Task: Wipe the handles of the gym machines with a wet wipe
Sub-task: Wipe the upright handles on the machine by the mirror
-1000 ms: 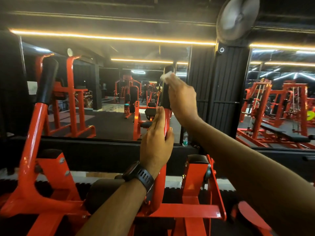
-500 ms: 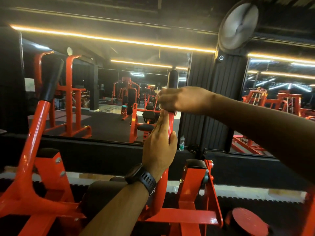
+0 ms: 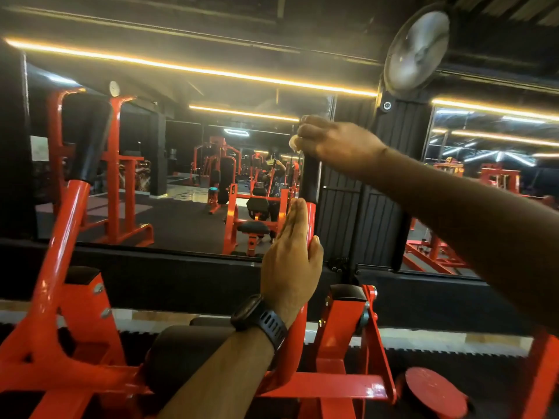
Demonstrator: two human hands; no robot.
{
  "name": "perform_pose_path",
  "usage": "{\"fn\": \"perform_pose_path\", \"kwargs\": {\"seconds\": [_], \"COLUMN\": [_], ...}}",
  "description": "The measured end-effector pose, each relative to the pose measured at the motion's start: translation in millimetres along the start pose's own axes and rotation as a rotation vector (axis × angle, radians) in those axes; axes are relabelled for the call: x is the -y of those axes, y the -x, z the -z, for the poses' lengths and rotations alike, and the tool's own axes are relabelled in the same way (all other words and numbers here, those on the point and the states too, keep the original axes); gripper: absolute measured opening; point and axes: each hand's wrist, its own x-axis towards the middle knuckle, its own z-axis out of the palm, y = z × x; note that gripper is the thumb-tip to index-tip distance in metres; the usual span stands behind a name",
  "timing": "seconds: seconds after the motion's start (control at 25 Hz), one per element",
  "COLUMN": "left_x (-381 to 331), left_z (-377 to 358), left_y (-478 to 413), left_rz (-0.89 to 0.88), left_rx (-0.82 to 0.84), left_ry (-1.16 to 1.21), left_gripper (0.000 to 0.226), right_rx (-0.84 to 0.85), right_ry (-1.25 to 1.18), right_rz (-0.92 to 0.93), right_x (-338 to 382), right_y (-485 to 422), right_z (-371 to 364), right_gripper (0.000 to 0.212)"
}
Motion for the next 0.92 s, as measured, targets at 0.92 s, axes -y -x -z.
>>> {"fn": "perform_pose_path", "kwargs": {"seconds": [0.92], "left_x": [4], "left_z": [0], "left_y": [-3], "left_rz": [0.015], "left_rx": [0.064], "left_ry": [0.060], "left_gripper": [0.068], "right_rx": [-0.240], "right_ry": [-1.090], "right_rz": [-1.289], "right_x": [122], "right_y": [36], "right_z": [2], "right_gripper": [0.022]}}
